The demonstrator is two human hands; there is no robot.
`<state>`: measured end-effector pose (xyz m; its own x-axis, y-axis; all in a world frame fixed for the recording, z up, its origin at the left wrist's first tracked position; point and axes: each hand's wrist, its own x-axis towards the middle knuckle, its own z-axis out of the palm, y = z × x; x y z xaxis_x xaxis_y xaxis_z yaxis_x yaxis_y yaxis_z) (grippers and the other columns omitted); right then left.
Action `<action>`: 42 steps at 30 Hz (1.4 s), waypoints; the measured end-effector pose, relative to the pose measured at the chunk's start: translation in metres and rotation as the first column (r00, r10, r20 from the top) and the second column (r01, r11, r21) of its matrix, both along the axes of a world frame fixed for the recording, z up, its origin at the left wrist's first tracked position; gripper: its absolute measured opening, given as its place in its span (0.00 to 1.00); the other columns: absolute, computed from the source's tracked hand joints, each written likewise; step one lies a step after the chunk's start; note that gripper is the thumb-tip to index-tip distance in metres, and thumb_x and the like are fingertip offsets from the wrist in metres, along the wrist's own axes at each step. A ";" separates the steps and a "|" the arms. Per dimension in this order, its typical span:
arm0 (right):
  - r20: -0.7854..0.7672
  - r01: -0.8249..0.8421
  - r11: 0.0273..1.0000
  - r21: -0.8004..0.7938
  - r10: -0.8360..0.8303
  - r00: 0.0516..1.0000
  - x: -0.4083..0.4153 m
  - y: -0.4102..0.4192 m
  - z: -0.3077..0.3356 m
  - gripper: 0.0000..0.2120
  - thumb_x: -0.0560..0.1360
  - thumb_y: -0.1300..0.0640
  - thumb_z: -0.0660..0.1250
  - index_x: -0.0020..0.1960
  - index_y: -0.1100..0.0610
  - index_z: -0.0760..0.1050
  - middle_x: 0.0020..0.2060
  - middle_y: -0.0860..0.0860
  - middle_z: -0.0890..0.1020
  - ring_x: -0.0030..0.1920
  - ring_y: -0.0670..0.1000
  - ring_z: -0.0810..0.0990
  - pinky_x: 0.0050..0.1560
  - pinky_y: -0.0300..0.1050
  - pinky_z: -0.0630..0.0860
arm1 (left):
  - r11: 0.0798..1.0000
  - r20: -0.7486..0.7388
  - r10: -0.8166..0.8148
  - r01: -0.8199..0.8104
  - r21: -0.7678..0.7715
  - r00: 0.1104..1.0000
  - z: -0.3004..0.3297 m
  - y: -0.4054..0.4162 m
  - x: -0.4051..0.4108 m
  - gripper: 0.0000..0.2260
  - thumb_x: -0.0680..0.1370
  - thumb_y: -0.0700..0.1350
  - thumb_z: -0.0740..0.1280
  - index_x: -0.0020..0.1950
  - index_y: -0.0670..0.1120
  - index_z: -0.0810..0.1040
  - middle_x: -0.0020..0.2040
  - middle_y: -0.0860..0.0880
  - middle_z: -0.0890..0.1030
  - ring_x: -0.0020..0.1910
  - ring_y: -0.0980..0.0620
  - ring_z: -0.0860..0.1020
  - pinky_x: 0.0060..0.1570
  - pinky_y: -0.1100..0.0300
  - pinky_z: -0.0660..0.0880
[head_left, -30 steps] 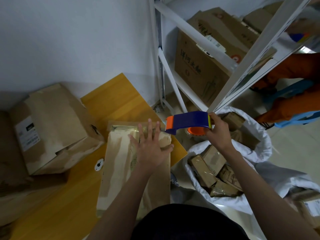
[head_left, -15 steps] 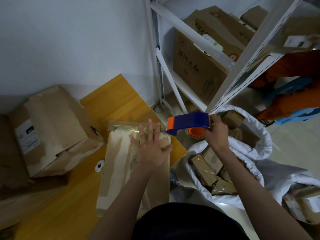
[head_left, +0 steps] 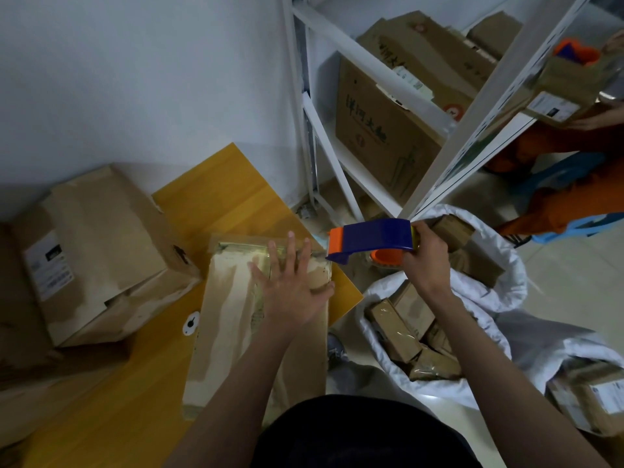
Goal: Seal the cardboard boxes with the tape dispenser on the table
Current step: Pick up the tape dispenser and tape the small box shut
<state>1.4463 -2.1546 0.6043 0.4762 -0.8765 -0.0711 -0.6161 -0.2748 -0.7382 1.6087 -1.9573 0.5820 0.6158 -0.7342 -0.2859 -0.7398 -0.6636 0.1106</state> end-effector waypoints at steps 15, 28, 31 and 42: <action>0.154 -0.119 0.993 -0.016 0.120 0.981 -0.017 -0.018 0.032 0.29 0.71 0.71 0.70 0.69 0.55 0.68 0.56 0.49 0.78 0.57 0.47 0.77 0.54 0.39 0.73 | 0.997 -0.024 0.020 -0.019 0.076 0.999 0.009 -0.011 0.008 0.47 0.71 0.78 0.50 0.81 0.57 0.35 0.81 0.47 0.32 0.79 0.37 0.35 0.70 0.25 0.40; -0.220 -0.629 0.679 -0.380 0.594 0.774 0.001 -0.028 0.042 0.20 0.75 0.52 0.73 0.67 0.47 0.77 0.49 0.55 0.72 0.49 0.52 0.67 0.47 0.44 0.61 | 0.994 -0.015 0.017 -0.016 0.110 1.000 0.004 -0.011 0.007 0.46 0.72 0.78 0.46 0.78 0.56 0.27 0.78 0.47 0.27 0.77 0.38 0.30 0.70 0.25 0.40; -0.294 -0.645 0.645 -0.410 0.575 0.763 0.007 -0.014 0.040 0.22 0.74 0.52 0.75 0.67 0.46 0.75 0.48 0.55 0.73 0.47 0.54 0.70 0.44 0.47 0.66 | 0.994 -0.014 0.022 -0.020 0.105 1.000 0.004 -0.011 0.006 0.46 0.72 0.78 0.45 0.78 0.56 0.26 0.78 0.47 0.26 0.77 0.38 0.30 0.70 0.25 0.39; -0.497 -0.733 0.571 -0.371 0.545 0.676 0.036 0.010 0.045 0.21 0.68 0.52 0.79 0.59 0.47 0.79 0.51 0.55 0.75 0.52 0.56 0.73 0.50 0.49 0.70 | 0.992 -0.005 0.027 -0.026 0.122 1.000 0.003 -0.011 0.005 0.46 0.72 0.78 0.43 0.78 0.55 0.27 0.78 0.46 0.26 0.78 0.37 0.32 0.70 0.24 0.41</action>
<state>1.4826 -2.1444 0.6489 0.9581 -0.2845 0.0324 -0.2751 -0.9460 -0.1716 1.6135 -1.9684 0.5846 0.6328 -0.6767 -0.3763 -0.7211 -0.6921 0.0319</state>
